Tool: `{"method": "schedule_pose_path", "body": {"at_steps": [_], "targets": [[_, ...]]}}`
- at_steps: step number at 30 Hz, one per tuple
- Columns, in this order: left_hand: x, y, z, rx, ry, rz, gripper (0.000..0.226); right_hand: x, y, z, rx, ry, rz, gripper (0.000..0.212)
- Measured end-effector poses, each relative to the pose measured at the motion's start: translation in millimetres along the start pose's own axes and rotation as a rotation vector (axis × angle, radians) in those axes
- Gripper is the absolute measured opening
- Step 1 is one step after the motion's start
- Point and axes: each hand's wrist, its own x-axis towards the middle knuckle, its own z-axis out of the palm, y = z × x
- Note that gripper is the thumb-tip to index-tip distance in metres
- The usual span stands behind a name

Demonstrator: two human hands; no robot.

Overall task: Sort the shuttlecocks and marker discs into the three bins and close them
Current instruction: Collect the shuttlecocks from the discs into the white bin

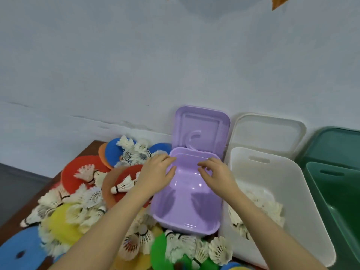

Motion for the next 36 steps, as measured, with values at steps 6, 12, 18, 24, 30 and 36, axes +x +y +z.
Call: {"method": "schedule_pose_path", "body": {"at_steps": [6,12,18,24,30,36], "targets": [[-33.0,-102.7,-17.0,0.024,-0.098,-0.099,0.051,36.0,-54.1,78.8,-0.025,-0.195,-0.016,0.024],[-55.3,-171.4,-5.9,-0.040,-0.295,-0.126,0.073,52.3,-81.3,144.9,-0.246,-0.500,0.046,0.068],[-60.5,-190.7,11.5,0.008,-0.558,-0.122,0.068,45.7,-74.6,177.6,-0.518,-0.583,0.038,0.081],[-52.6,-191.2,24.9,0.009,-0.536,-0.091,0.061,42.4,-71.7,188.9,-0.475,-0.420,0.020,0.049],[-61.7,-200.7,23.7,-0.190,-0.290,-0.134,0.051,41.2,-76.0,192.5,-0.310,-0.318,0.028,0.029],[-69.8,-207.1,13.9,-0.257,-0.064,-0.222,0.050,53.0,-88.1,206.9,-0.197,-0.276,0.002,0.055]]}}
